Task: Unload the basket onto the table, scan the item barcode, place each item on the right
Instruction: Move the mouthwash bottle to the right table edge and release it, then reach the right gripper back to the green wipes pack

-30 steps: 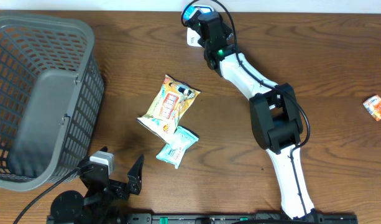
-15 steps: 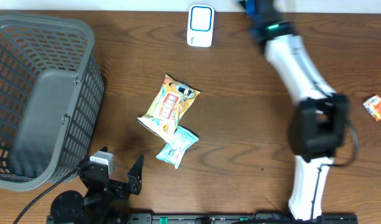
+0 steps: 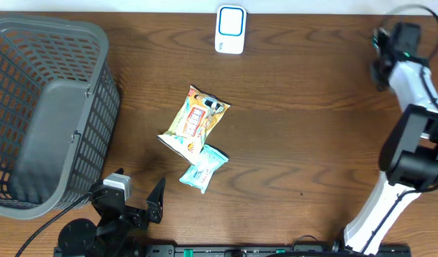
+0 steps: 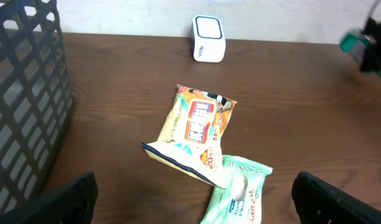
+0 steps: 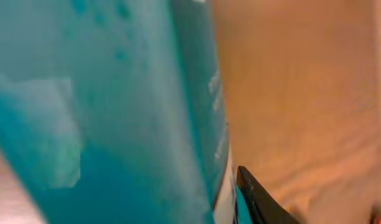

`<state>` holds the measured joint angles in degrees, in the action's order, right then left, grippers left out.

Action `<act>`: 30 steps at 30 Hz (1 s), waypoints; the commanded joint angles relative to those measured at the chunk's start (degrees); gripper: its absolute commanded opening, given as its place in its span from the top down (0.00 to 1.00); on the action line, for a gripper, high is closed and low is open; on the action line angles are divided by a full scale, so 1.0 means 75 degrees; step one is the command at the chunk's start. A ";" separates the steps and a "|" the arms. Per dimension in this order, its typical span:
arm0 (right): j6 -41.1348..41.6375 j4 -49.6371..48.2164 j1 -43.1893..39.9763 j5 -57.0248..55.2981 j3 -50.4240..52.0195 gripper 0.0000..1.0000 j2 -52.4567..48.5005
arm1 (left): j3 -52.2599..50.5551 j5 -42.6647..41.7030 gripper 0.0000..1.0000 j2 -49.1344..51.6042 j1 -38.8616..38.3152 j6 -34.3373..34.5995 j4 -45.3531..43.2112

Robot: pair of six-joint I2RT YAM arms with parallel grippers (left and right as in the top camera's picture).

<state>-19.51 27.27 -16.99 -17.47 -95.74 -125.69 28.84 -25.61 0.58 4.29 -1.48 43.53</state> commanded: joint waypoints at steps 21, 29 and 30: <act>0.3509 -0.0460 -0.0979 0.2025 0.0356 0.01 0.1099 | 0.0035 -0.0102 0.02 -0.0047 0.0026 0.0012 -0.0003; 0.6429 0.0087 0.0312 0.4208 0.0356 0.01 0.2055 | 0.0035 -0.0102 0.02 -0.0047 0.0026 0.0009 -0.0003; 0.7222 0.0315 0.0557 0.4406 0.0356 0.01 0.2057 | 0.0035 -0.0102 0.02 -0.0047 0.0026 0.0012 -0.0003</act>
<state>17.19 26.74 -17.06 6.70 -92.66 -111.07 28.84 -25.61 0.58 4.29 -1.48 43.53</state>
